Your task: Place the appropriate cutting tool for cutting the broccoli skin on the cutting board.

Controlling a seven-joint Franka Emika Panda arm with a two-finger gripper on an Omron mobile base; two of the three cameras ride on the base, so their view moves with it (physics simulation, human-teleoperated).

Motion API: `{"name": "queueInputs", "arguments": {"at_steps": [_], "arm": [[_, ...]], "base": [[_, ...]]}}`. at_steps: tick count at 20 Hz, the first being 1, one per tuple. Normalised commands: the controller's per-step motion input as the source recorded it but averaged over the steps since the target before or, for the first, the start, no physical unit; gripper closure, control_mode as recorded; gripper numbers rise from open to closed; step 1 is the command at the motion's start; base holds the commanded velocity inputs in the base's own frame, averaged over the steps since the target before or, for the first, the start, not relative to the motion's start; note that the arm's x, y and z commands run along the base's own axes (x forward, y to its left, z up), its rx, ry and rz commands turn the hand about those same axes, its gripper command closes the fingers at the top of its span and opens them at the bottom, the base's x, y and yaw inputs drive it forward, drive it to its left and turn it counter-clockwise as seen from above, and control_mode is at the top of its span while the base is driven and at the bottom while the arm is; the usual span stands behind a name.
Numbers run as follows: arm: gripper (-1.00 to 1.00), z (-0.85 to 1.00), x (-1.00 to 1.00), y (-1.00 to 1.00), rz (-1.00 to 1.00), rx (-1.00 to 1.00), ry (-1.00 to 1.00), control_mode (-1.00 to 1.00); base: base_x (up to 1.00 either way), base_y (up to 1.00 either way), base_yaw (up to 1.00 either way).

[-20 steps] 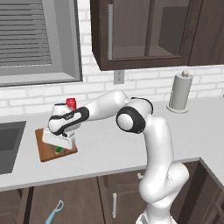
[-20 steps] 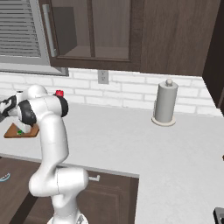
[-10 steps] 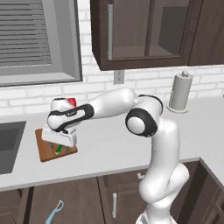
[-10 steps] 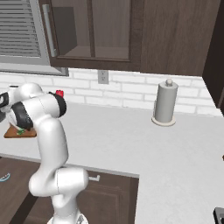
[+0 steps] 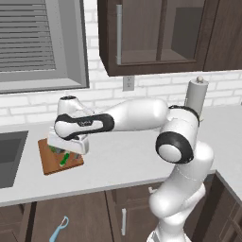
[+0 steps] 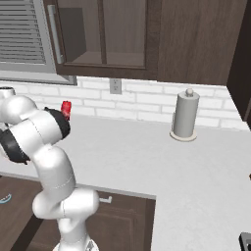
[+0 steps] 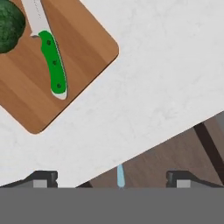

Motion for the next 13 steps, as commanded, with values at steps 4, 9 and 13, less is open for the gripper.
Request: {"name": "queueInputs", "arguments": {"at_steps": [4,9,13], "arm": [[-1.0,0.45,-0.61,-0.53,0.0,0.0,-0.09,-1.0],[-1.0,0.4,-0.76,-0.68,0.0,0.01,-0.07,-1.0],[-1.0,0.41,-0.76,-0.74,0.0,0.03,-0.05,-1.0]], "base": [[0.0,0.0,0.0],[0.0,0.0,0.0],[0.0,0.0,0.0]]}}
